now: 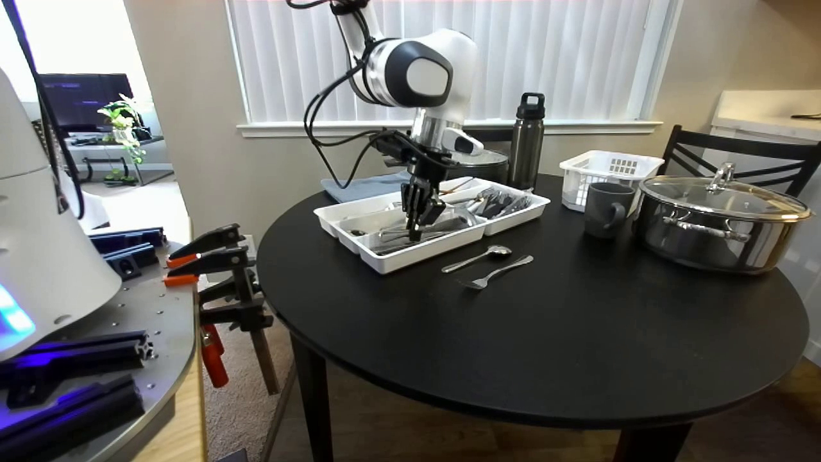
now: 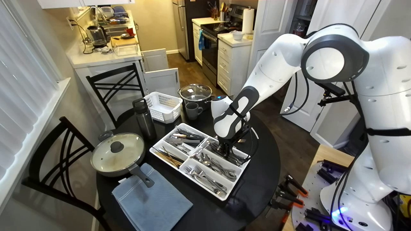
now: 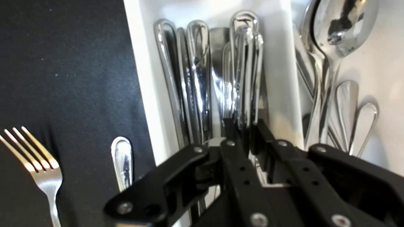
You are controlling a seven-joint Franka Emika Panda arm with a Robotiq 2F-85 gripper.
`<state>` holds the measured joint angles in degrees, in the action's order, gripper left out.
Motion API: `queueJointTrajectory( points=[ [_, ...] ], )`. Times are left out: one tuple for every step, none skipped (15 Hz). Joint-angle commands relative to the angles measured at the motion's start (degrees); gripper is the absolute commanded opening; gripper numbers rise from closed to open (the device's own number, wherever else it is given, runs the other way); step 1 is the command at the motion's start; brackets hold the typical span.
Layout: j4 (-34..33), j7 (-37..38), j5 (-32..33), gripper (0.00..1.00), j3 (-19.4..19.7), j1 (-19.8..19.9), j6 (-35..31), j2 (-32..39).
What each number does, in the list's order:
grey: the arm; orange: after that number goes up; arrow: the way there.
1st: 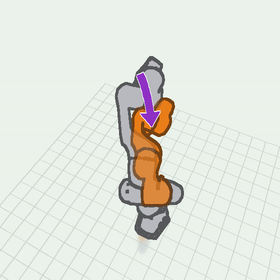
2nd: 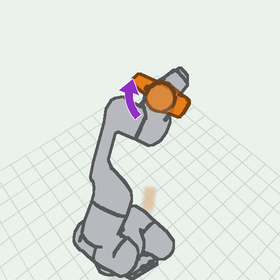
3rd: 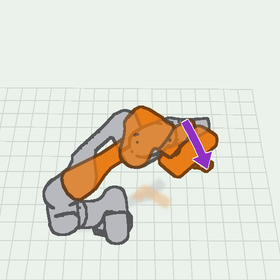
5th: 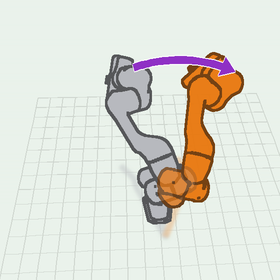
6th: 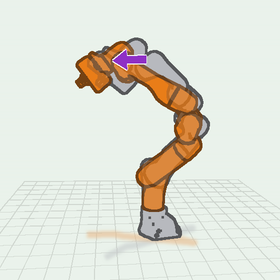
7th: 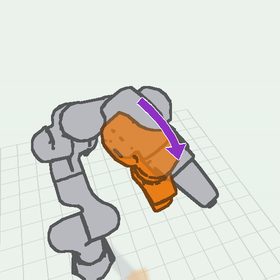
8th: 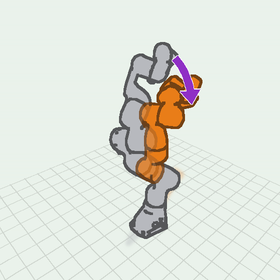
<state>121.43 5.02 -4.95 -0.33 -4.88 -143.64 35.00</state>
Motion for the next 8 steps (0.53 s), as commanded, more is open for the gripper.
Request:
queueJointTrajectory(
  points=[
    [6.0,1.4,2.6,0.04,0.3,-1.6,-2.2,-7.5],
    [6.1,1.0,2.9,0.04,0.1,-1.5,-1.7,-8.1],
    [6.0,0.9,3.0,0.04,-0.2,-1.6,-1.1,-8.6],
    [5.5,0.5,3.0,0.04,-0.5,-1.5,-0.4,-8.6],
    [5.3,0.1,2.7,0.04,-0.9,-1.3,0.1,-8.8],
    [5.0,-0.3,2.4,0.04,-1.3,-1.0,0.7,-8.7],
    [4.4,-1.1,1.8,0.04,-1.8,-0.6,1.4,-8.2],
    [4.0,-1.9,1.4,0.04,-2.3,-0.1,2.0,-7.8]
  ],
)
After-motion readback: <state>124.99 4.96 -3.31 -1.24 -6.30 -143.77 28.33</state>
